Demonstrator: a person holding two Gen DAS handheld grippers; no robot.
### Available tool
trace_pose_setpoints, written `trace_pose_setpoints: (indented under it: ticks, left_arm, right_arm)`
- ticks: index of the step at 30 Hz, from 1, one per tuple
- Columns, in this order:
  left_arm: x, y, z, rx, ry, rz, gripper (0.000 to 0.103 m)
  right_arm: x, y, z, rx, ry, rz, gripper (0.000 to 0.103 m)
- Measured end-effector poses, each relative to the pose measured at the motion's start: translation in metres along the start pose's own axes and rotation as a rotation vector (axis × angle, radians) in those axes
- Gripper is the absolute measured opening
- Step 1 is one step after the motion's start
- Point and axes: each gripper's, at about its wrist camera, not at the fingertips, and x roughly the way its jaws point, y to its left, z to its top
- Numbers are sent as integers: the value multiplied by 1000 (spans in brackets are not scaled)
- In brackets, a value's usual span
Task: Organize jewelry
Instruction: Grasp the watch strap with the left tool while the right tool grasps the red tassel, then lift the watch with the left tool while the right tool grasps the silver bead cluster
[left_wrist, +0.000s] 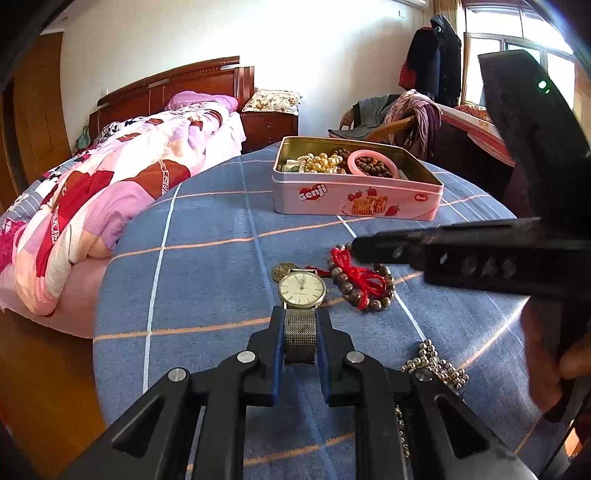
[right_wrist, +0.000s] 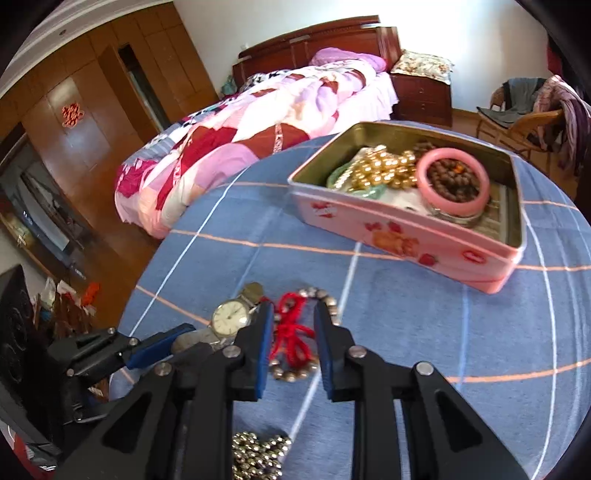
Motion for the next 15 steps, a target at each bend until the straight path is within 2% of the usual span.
trace_pose_setpoints:
  ticks: [4, 6, 10, 11, 15]
  left_arm:
    - [-9, 4, 0, -8, -17, 8, 15]
    - [-11, 9, 0, -22, -18, 4, 15]
    - [-9, 16, -3, -46, -7, 8, 15]
    - [-9, 16, -3, -48, -6, 7, 15]
    - [-9, 16, -3, -49, -12, 7, 15]
  right_arm:
    - [21, 3, -6, -8, 66, 28, 26]
    - [20, 6, -5, -29, 58, 4, 22]
    - [14, -3, -5, 18, 46, 31, 14]
    - [11, -4, -5, 25, 37, 28, 9]
    - [-11, -11, 0, 46, -23, 14, 8]
